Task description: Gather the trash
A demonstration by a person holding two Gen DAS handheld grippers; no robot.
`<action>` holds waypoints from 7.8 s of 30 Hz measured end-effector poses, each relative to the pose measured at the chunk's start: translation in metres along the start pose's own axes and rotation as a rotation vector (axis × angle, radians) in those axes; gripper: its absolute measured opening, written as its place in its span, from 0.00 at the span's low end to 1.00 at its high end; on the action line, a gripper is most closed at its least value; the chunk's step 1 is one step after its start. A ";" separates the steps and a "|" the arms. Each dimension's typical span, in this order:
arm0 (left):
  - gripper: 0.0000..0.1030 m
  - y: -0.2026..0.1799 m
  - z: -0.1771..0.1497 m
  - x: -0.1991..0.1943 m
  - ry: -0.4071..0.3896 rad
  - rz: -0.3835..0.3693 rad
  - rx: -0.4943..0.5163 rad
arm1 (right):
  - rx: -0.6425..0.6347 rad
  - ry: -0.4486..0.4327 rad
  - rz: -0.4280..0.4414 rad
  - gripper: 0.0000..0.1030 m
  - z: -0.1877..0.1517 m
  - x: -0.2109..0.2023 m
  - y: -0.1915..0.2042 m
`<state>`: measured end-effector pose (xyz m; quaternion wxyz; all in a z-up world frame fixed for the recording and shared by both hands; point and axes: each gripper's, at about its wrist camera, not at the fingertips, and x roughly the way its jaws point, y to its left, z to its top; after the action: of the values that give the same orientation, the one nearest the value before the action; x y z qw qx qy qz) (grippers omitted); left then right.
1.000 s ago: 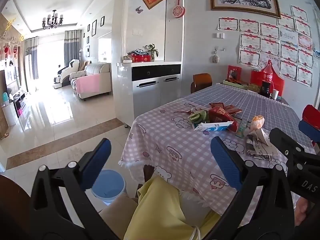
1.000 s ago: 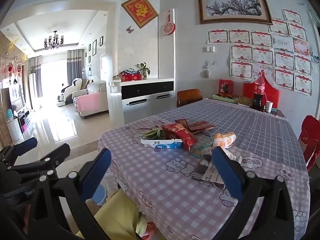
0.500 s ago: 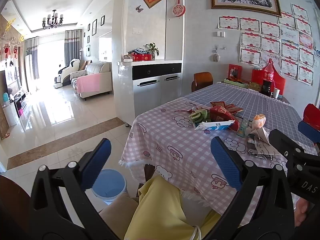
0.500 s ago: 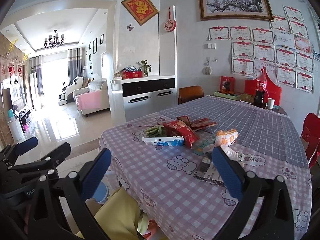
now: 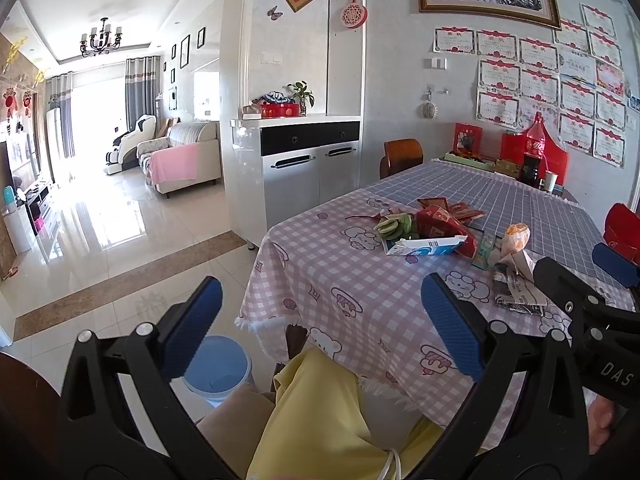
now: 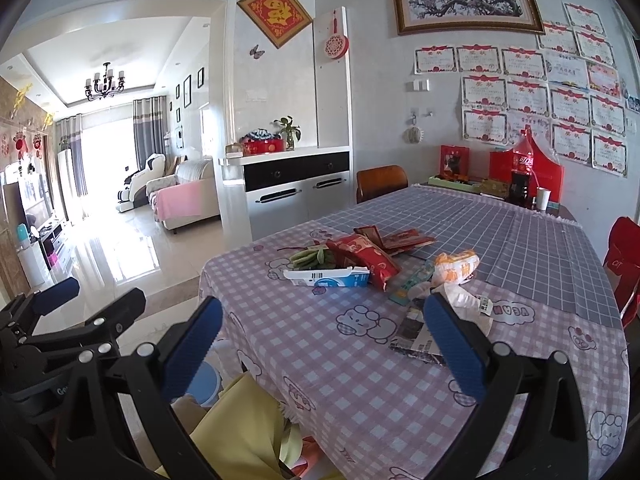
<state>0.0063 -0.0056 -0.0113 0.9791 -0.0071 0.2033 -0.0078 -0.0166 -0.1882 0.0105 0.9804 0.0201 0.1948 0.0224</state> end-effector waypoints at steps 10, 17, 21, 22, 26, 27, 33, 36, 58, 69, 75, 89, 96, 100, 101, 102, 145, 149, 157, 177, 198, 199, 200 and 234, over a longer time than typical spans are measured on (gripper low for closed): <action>0.95 -0.002 0.000 0.001 0.002 0.002 0.000 | -0.014 0.013 0.009 0.96 -0.001 0.003 0.004; 0.95 -0.001 0.000 0.001 0.001 0.004 0.000 | -0.012 0.017 0.011 0.96 -0.001 0.003 0.004; 0.95 -0.001 0.000 0.001 0.002 0.004 0.001 | -0.011 0.016 0.011 0.96 -0.001 0.003 0.004; 0.95 -0.001 0.000 0.001 0.001 0.004 0.001 | -0.011 0.016 0.011 0.96 -0.001 0.003 0.005; 0.95 0.000 -0.001 0.002 0.002 0.005 0.001 | -0.010 0.017 0.010 0.96 0.000 0.003 0.004; 0.95 0.000 0.000 0.001 0.003 0.004 0.000 | -0.009 0.018 0.010 0.96 -0.001 0.004 0.004; 0.95 -0.001 -0.001 0.001 0.001 0.005 0.002 | -0.010 0.016 0.011 0.96 -0.001 0.003 0.004; 0.95 0.000 0.000 0.001 0.002 0.004 0.001 | -0.010 0.017 0.012 0.96 0.000 0.003 0.004; 0.95 -0.001 0.000 0.004 0.015 -0.004 0.004 | 0.003 0.026 0.003 0.96 -0.004 0.009 0.002; 0.95 -0.014 0.000 0.039 0.120 -0.069 0.047 | 0.058 0.084 -0.042 0.96 -0.009 0.028 -0.015; 0.95 -0.028 0.003 0.072 0.196 -0.133 0.079 | 0.116 0.137 -0.100 0.96 -0.014 0.049 -0.034; 0.95 -0.062 0.028 0.160 0.310 -0.271 0.114 | 0.214 0.227 -0.199 0.96 0.000 0.114 -0.079; 0.95 -0.041 0.051 0.188 0.279 -0.255 0.068 | 0.185 0.252 -0.077 0.96 0.038 0.167 -0.060; 0.95 -0.021 0.058 0.209 0.278 -0.214 0.036 | 0.149 0.315 0.002 0.96 0.054 0.207 -0.041; 0.95 -0.014 0.059 0.217 0.285 -0.201 0.022 | 0.136 0.344 0.050 0.96 0.058 0.221 -0.034; 0.95 -0.009 0.059 0.222 0.289 -0.197 0.014 | 0.130 0.364 0.077 0.96 0.059 0.229 -0.029; 0.95 0.026 0.034 0.261 0.401 -0.141 -0.088 | 0.082 0.400 -0.171 0.68 0.044 0.245 -0.044; 0.95 -0.002 0.045 0.257 0.382 -0.188 -0.038 | 0.119 0.352 -0.150 0.68 0.052 0.218 -0.056; 0.95 -0.050 0.065 0.290 0.447 -0.281 0.004 | 0.142 0.258 -0.203 0.69 0.065 0.179 -0.084; 0.20 -0.064 0.065 0.333 0.513 -0.247 -0.008 | 0.204 0.283 -0.229 0.69 0.055 0.194 -0.120; 0.13 0.063 0.095 0.222 0.265 -0.084 -0.137 | 0.103 0.194 -0.011 0.69 0.083 0.174 -0.011; 0.13 0.069 0.095 0.218 0.260 -0.075 -0.141 | 0.091 0.193 0.011 0.69 0.084 0.176 0.000; 0.13 0.077 0.094 0.214 0.254 -0.058 -0.146 | 0.083 0.193 0.026 0.69 0.085 0.178 0.007; 0.58 0.301 -0.059 0.264 0.641 0.313 -0.386 | -0.160 0.444 0.314 0.67 0.044 0.284 0.212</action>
<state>0.2291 0.2896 -0.1758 0.8362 -0.1572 0.4944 0.1780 0.2550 0.0368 -0.0467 0.8967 -0.0328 0.3970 0.1932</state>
